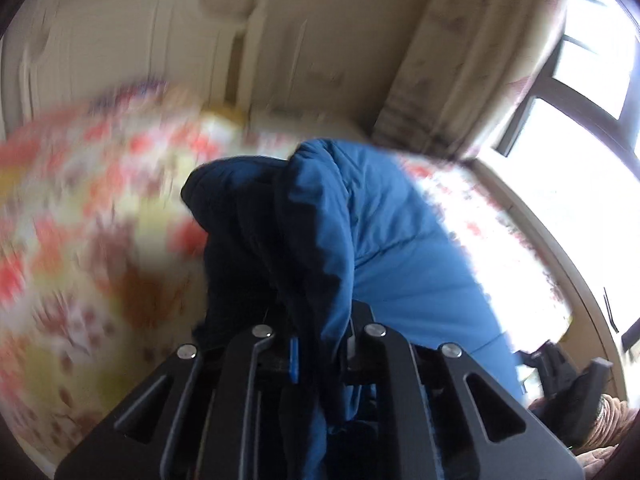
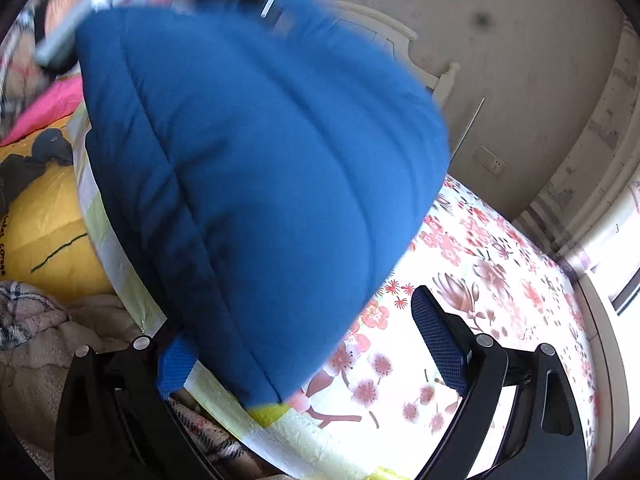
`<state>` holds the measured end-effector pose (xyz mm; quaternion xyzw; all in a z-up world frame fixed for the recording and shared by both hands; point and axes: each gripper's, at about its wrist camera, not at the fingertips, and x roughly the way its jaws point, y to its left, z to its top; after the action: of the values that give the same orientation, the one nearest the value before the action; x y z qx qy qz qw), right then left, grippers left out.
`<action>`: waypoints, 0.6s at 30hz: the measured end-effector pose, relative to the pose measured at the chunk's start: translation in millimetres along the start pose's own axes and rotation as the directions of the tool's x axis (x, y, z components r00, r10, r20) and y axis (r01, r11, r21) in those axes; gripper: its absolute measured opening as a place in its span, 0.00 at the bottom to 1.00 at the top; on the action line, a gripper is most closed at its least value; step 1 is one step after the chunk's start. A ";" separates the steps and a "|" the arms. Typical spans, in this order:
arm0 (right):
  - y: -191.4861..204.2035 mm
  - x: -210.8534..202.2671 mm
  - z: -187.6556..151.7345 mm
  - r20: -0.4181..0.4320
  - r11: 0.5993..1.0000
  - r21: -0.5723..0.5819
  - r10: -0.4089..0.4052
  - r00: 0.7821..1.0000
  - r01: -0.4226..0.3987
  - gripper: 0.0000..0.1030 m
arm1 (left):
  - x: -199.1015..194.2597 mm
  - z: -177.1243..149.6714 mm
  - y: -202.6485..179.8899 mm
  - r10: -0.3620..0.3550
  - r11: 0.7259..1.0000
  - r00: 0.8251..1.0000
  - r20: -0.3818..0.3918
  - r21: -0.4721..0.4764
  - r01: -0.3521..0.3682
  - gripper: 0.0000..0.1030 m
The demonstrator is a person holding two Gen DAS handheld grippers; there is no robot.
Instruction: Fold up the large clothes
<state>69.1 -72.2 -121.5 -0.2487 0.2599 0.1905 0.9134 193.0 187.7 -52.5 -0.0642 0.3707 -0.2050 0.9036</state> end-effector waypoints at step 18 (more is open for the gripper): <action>-18.0 -49.0 102.1 0.285 0.942 0.071 0.296 0.912 -0.328 0.84 | 2.8 -27.5 4.6 0.068 0.997 0.995 0.070 0.023 -0.070 0.31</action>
<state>77.6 -40.9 -11.4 -0.1215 0.1799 0.3507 0.9110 177.1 191.7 -75.3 -0.0470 0.3386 -0.1761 0.9231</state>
